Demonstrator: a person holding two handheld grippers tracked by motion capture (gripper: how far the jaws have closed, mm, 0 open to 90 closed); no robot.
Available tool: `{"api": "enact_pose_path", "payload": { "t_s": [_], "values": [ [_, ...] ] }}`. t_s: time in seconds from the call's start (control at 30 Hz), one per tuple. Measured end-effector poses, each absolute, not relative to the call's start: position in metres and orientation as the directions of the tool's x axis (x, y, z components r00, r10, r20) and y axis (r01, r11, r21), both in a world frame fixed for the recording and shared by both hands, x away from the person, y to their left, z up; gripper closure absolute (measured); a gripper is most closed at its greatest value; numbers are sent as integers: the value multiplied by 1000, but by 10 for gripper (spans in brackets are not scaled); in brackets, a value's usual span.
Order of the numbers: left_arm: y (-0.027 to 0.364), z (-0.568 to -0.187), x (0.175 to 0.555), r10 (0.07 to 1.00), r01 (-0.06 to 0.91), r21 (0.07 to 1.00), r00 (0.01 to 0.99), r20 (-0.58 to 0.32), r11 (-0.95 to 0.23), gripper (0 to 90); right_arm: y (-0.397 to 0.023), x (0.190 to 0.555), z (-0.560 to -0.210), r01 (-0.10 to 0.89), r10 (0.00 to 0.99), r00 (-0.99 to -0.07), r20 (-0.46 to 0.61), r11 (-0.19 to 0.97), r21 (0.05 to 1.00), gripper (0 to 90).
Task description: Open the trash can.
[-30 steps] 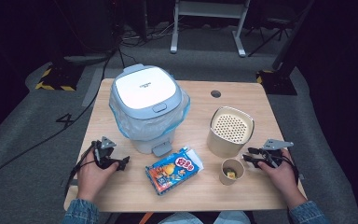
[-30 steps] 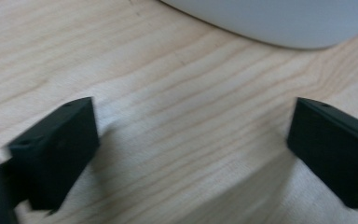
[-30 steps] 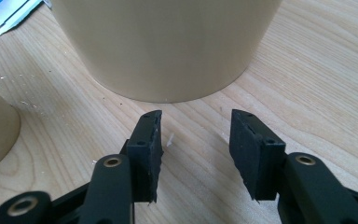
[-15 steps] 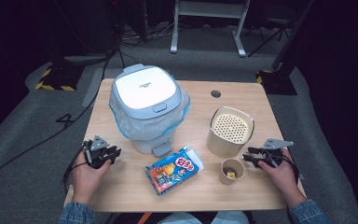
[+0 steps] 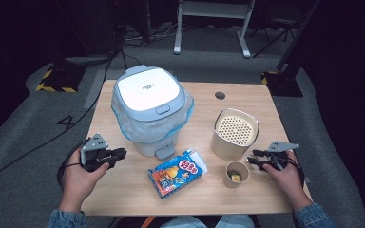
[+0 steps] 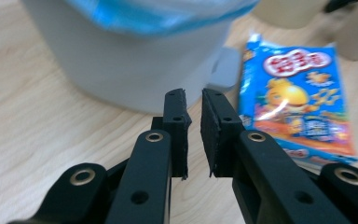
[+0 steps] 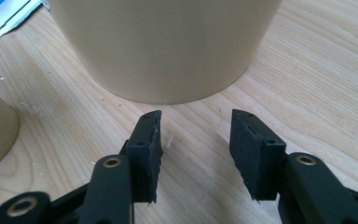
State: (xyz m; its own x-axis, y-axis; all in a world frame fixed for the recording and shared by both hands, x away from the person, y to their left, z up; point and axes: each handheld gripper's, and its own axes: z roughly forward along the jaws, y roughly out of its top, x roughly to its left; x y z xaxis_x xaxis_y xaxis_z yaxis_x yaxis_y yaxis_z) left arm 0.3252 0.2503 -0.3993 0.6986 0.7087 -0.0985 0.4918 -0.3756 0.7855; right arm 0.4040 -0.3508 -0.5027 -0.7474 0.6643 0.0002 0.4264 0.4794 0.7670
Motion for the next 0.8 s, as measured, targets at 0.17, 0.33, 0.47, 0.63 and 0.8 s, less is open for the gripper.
{"api": "enact_pose_path", "payload": {
  "t_s": [0.17, 0.33, 0.47, 0.63, 0.8],
  "values": [
    [249, -382, 323, 671, 450, 797, 737, -77, -403, 810, -351, 404, -503, 425, 664, -748, -2, 481, 767, 541],
    [247, -356, 323, 635, 417, 816, 768, -80, -401, 823, -350, 402, -503, 426, 667, -745, -6, 481, 766, 540],
    [245, -335, 328, 612, 387, 837, 787, -81, -386, 828, -350, 402, -503, 427, 670, -743, -4, 479, 767, 541],
    [235, -310, 335, 568, 335, 864, 820, -71, -376, 831, -350, 401, -503, 427, 673, -740, -6, 477, 768, 541],
    [216, -285, 345, 523, 283, 883, 851, -52, -374, 841, -350, 400, -503, 430, 675, -738, -4, 475, 768, 540]
  ]
}}
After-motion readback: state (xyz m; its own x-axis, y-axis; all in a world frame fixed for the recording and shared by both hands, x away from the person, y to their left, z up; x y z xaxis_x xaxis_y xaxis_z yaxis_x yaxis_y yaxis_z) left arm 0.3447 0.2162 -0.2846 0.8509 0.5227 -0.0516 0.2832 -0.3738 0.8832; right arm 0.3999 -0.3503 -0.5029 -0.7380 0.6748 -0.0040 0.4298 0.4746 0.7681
